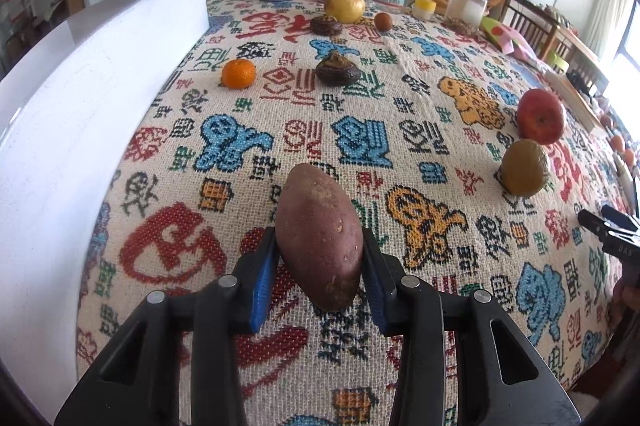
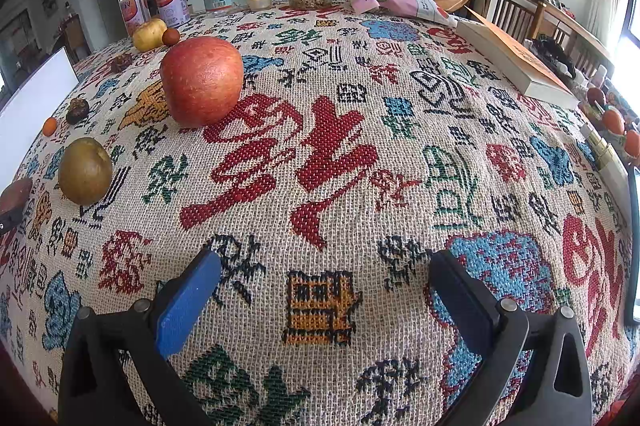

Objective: Organize fruits
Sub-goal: 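Lift the sweet potato with the left tool while the right tool grasps a brown fruit, then carry both held fruits over the white box and open both tools to drop them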

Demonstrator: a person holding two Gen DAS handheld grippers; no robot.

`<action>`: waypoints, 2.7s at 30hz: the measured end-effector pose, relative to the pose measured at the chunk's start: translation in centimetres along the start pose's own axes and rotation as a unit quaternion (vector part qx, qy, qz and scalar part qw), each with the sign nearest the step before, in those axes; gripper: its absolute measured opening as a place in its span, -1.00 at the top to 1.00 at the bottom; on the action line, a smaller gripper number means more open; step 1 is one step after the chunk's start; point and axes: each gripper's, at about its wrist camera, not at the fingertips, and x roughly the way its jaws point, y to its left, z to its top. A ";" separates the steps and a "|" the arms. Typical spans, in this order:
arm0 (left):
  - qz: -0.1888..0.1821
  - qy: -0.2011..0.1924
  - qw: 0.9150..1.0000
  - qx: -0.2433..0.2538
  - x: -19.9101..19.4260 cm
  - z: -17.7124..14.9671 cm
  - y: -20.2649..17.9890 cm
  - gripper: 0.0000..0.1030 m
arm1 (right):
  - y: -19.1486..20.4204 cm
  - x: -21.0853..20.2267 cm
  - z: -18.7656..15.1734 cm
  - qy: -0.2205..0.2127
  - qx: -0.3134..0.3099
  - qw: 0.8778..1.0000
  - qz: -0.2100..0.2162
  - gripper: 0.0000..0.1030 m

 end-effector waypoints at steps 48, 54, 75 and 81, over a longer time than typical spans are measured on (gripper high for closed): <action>0.054 -0.114 0.949 -0.288 -15.8 0.4 22.8 0.22 | 49.6 -8.3 11.0 0.028 -0.231 0.878 0.419 0.16; 0.093 -0.089 0.944 -0.303 -13.2 -0.8 23.6 -0.59 | 51.4 -7.1 8.6 0.059 -0.235 0.884 0.400 0.06; -0.023 -0.053 0.997 -0.044 -2.9 0.9 -1.7 -0.91 | 9.0 -6.3 -0.1 -0.085 -0.119 0.988 0.057 -0.89; 0.008 -0.034 0.999 -0.004 2.7 2.9 -2.5 -0.91 | 1.6 -1.9 0.1 -0.026 -0.037 0.999 0.006 -0.89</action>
